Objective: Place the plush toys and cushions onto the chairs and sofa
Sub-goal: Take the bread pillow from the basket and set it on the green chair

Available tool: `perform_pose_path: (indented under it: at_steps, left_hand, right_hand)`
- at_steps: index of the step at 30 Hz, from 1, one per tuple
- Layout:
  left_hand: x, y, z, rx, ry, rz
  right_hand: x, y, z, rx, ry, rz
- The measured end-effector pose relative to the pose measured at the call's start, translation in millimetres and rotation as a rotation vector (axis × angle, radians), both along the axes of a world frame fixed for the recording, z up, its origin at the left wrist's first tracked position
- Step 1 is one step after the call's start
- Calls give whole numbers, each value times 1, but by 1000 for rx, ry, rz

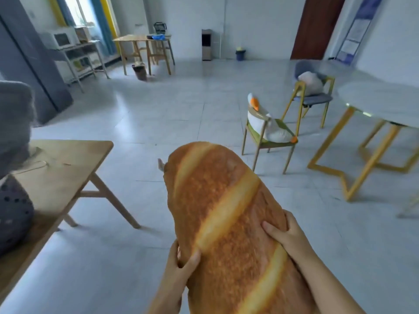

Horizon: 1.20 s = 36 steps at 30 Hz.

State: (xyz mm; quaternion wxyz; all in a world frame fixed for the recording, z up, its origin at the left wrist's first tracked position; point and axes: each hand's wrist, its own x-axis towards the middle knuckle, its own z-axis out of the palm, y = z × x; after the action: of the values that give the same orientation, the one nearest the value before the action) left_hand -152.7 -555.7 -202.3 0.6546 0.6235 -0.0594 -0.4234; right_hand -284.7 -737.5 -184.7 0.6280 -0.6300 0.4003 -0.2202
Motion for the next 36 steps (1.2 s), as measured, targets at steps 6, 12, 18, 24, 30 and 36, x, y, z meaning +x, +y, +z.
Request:
perform_pose_path:
  at_steps: [6,12,18,24,30,36]
  left_hand:
    - [47,-123,-6,-53,-140,-35]
    - [180,-250,-8,-68,-296,-66]
    - [336,-343,49,-77,-402,-497]
    - [385,-401,-1,112,-243,-473]
    - [485,-521,-23,223,-281,-353]
    - [598,-662,1,219,-384,-323]
  right_hand:
    - [33,-101,2,-54,-50,-105]
    - [136,-204,-14,7,-147,-229]
    - [249,-299,-14,205,-221,-355]
    - [321,-350,-60,342,-105,-374]
    - [414,-462,-77,329,11,-321]
    - [534,-603,-58,298,-162,-225]
